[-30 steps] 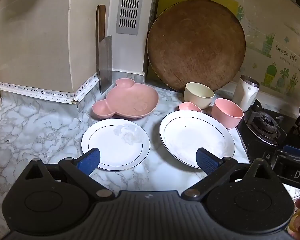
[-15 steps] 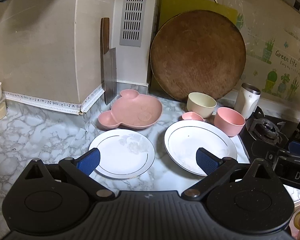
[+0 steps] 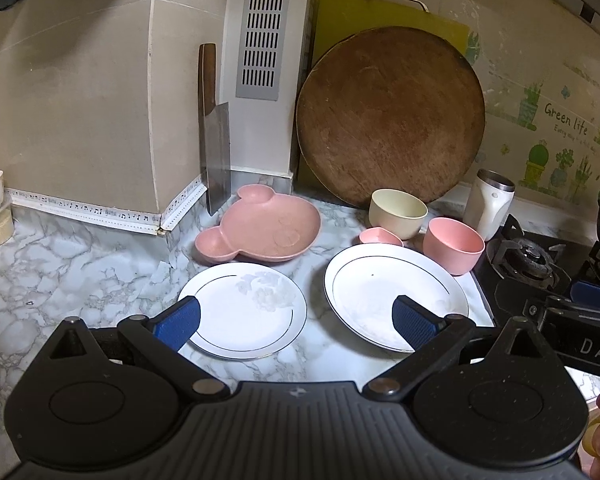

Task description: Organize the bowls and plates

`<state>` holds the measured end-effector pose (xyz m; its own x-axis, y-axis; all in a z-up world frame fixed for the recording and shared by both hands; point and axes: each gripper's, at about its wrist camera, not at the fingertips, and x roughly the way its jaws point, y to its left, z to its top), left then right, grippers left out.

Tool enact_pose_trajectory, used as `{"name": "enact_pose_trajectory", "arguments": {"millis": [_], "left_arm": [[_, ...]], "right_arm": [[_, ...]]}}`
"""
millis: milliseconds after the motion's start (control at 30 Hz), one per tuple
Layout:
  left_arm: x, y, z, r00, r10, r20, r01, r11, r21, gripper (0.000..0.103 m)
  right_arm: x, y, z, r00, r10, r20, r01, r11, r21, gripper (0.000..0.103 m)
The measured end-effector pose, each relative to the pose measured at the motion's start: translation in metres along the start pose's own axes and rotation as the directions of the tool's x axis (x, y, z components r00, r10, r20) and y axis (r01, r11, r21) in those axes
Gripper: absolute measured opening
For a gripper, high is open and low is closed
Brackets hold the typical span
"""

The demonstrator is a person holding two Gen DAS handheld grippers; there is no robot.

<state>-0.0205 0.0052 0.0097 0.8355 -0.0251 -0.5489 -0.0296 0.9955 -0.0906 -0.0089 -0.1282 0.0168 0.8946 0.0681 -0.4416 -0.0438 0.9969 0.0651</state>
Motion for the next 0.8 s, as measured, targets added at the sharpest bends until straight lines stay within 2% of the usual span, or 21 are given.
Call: {"name": "enact_pose_trajectory", "arguments": {"millis": [800], "left_arm": [[-0.0043, -0.0017, -0.0038, 1.000, 0.007, -0.004, -0.007, 1.000, -0.013, 0.103]], "right_arm": [[-0.0025, -0.0013, -0.0011, 1.000, 0.002, -0.005, -0.002, 1.000, 0.003, 0.103]]}}
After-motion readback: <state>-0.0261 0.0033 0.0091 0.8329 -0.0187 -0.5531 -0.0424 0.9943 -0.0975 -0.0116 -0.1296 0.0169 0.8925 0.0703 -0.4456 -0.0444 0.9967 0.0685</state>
